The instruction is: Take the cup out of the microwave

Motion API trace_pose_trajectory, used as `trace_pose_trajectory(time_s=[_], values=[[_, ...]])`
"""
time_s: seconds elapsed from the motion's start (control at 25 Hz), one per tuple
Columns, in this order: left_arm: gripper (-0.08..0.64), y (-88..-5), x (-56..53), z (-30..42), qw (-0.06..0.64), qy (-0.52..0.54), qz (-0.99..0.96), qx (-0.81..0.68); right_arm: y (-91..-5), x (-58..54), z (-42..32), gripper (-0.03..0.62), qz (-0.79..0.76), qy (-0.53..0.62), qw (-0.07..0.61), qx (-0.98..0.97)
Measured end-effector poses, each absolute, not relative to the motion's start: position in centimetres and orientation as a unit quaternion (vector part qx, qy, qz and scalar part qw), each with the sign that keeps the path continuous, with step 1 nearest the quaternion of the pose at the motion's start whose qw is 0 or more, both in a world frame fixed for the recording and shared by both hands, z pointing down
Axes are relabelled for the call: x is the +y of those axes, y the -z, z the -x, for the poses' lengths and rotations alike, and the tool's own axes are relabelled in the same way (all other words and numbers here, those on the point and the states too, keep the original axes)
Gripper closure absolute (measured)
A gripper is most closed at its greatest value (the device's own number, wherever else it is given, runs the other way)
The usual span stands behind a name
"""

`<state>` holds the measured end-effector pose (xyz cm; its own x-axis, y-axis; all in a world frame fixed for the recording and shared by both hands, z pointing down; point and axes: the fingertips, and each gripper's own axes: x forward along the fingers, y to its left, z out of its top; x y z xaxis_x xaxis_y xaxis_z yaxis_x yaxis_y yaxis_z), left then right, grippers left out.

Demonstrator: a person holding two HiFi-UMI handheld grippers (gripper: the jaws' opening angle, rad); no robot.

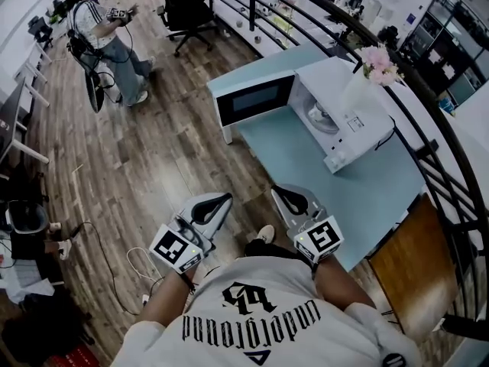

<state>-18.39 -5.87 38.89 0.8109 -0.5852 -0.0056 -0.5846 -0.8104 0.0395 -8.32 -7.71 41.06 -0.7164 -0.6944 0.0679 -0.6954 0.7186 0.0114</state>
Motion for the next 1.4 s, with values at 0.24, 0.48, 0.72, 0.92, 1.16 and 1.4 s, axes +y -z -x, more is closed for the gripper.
trace_pose_trajectory(time_s=[0.24,0.48,0.72,0.92,1.16,1.4], values=[[0.511,-39.4,-11.8,14.7,0.025,0.005,-0.956,-0.293,-41.4,-12.6,5.0,0.589,-0.384,-0.013,0.031,-0.923],[0.511,-38.9,-16.3,11.0,0.021,0.002,-0.96,-0.28,-40.9,-15.7,2.1,0.589,-0.381,-0.007,0.037,-0.924],[0.511,-38.9,-18.7,7.8,0.016,-0.007,-0.966,-0.258,-40.8,-17.2,-0.5,0.589,-0.398,-0.013,0.028,-0.917],[0.511,-39.6,-20.5,5.4,0.024,-0.013,-0.973,-0.229,-41.1,-18.4,-2.8,0.589,-0.428,-0.017,0.033,-0.903],[0.511,-39.6,-22.8,2.7,0.026,-0.016,-0.982,-0.187,-41.2,-19.1,-5.0,0.589,-0.467,-0.027,0.033,-0.883],[0.511,-39.8,-25.2,1.1,0.031,-0.023,-0.987,-0.159,-41.6,-21.4,-6.6,0.589,-0.497,-0.039,0.032,-0.866]])
